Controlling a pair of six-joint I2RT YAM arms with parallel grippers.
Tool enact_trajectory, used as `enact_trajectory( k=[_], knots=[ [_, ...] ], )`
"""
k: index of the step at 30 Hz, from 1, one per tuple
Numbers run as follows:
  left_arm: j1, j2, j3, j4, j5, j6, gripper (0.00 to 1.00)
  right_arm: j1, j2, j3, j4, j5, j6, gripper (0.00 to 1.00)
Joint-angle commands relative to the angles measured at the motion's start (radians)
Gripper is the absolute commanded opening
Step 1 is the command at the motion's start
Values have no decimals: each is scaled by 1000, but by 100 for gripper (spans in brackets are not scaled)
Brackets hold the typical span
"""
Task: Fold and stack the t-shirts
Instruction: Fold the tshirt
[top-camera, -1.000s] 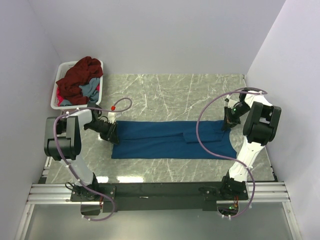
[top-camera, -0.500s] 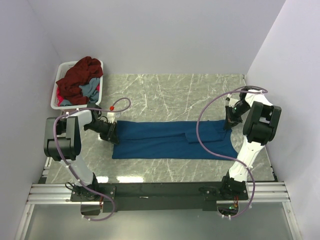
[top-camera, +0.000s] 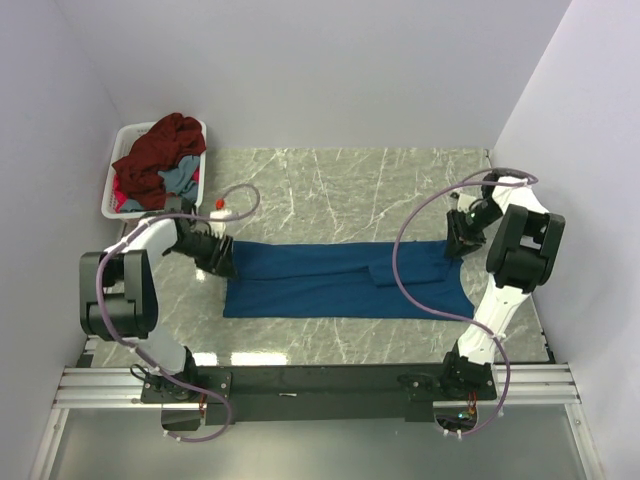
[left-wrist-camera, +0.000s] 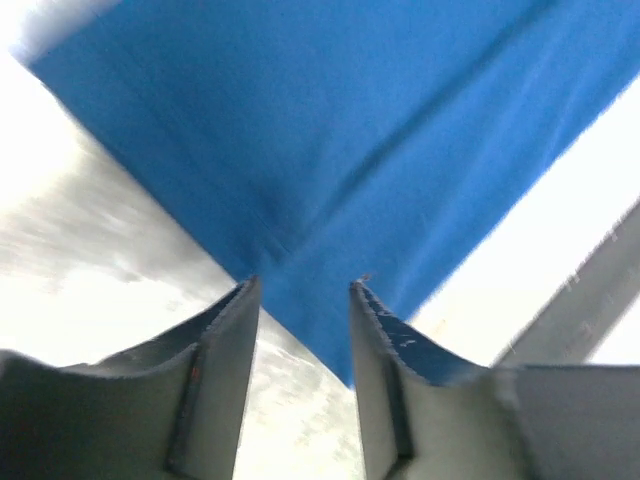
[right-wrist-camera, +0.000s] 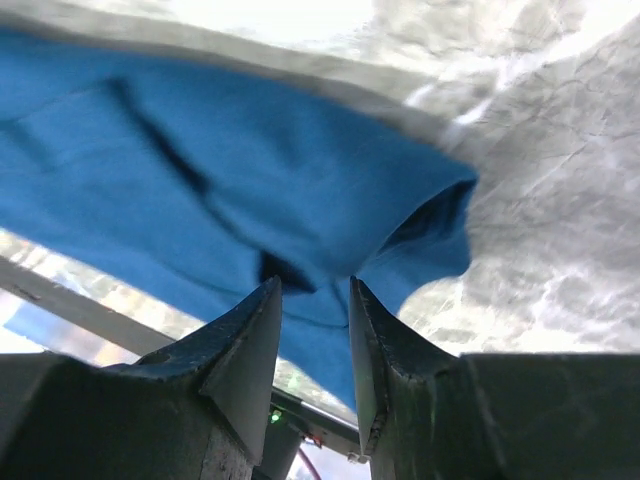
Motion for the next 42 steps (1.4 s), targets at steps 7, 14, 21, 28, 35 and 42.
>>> enact_trajectory(
  k=[7, 14, 21, 28, 35, 42],
  knots=[
    [-5, 90, 235, 180, -98, -180, 56, -4, -50, 169, 7, -102, 4, 41],
    [-21, 217, 333, 211, -156, -219, 63, 20, -1, 155, 82, -68, 24, 51],
    [-26, 280, 350, 192, -165, -207, 64, 23, 32, 150, 114, 1, -14, 57],
    [-28, 298, 334, 188, -142, -211, 63, 25, 69, 138, 102, -5, -48, 51],
    [-28, 321, 359, 176, -69, -216, 59, 23, 94, 127, 99, -13, -67, 36],
    [-28, 355, 376, 150, -13, -228, 38, 23, 105, 143, 100, -10, -62, 11]
  ],
)
